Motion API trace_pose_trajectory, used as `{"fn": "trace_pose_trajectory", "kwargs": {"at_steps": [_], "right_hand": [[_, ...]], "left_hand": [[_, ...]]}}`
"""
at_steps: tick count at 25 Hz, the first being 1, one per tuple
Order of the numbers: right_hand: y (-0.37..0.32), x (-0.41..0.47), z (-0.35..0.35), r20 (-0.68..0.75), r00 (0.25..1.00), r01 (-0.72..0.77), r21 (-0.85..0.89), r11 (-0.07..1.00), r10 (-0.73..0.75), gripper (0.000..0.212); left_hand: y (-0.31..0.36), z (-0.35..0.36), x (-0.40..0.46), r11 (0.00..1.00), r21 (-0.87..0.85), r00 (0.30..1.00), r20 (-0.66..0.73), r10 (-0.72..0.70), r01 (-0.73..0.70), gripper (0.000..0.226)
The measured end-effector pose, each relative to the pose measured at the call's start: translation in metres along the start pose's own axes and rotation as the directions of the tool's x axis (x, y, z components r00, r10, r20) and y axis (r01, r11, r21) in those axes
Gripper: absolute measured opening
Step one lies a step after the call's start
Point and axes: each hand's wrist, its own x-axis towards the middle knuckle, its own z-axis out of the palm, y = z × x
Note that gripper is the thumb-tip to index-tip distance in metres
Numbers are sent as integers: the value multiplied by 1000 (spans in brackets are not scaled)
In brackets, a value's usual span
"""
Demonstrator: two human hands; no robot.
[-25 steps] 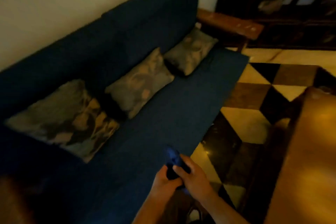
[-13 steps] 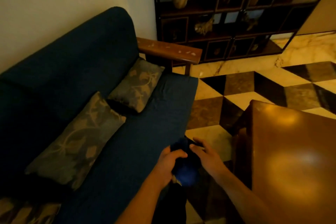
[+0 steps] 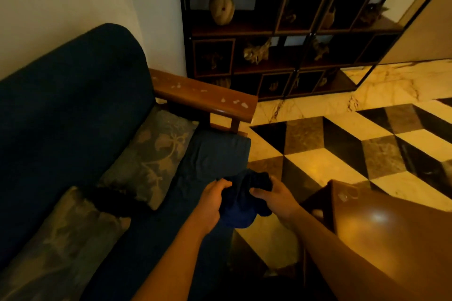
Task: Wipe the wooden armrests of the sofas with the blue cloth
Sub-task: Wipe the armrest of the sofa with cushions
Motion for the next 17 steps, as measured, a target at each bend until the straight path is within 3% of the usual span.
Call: {"fn": "trace_pose_trajectory", "kwargs": {"at_steps": [4, 7, 10, 12, 17], "right_hand": [[-10, 90, -16, -110, 994, -16, 53, 998, 22, 29], [-19, 173, -41, -121, 993, -8, 30, 1000, 12, 33], [-32, 271, -75, -50, 999, 3, -47, 999, -5, 34], [-42, 352, -101, 1, 1000, 14, -131, 991, -14, 35], [-71, 482, -124, 135, 989, 90, -251, 964, -58, 42]], "left_hand": [[18, 10, 78, 998, 30, 985, -162, 65, -61, 24], [30, 40, 144, 984, 146, 950, -277, 142, -105, 9], [44, 79, 228, 936, 325, 905, -343, 253, -139, 19], [56, 113, 299, 929, 358, 864, -434, 255, -95, 25], [86, 159, 416, 971, 231, 723, -660, 203, -63, 31]]}}
